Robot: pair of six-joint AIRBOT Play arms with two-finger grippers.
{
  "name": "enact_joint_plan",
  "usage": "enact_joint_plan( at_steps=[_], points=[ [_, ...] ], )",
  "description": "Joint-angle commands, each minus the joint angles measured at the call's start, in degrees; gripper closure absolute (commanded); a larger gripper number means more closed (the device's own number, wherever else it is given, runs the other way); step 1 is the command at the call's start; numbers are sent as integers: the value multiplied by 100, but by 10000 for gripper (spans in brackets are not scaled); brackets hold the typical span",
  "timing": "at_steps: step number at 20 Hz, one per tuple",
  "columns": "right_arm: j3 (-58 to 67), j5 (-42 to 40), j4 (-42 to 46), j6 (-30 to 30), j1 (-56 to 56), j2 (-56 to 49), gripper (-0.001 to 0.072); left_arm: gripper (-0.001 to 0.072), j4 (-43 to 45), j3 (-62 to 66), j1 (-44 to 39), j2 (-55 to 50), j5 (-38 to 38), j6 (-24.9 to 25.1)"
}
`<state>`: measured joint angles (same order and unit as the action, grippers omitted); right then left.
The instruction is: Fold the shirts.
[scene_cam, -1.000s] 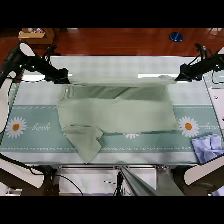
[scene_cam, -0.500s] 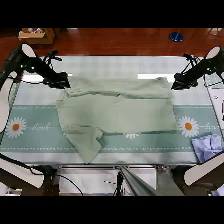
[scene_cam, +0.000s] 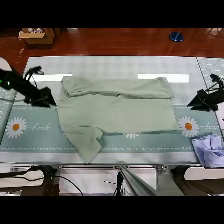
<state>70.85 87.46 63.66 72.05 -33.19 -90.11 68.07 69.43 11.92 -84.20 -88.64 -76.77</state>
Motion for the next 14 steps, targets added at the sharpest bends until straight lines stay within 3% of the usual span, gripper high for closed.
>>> enact_joint_plan(
  at_steps=[1,4,6,10,13,14],
  points=[
    [-962,-245,-520,-382,-461,531,353,112,-306,-1784,164,940,479,175],
    [-962,-177,-647,-433,-433,638,352,82,-343,-2782,164,1414,748,284],
    [-962,-223,-734,-518,-433,719,266,82,-485,-3178,162,1436,999,420],
    [-964,-262,-787,-531,-433,737,266,82,-1246,-3530,79,1355,1683,721],
    [-964,-221,-798,-529,-431,737,266,85,-1340,-3528,-157,1202,2210,710],
    [-964,-195,-824,-529,-433,737,266,116,-1386,-3528,-234,1128,2319,708]
  ],
)
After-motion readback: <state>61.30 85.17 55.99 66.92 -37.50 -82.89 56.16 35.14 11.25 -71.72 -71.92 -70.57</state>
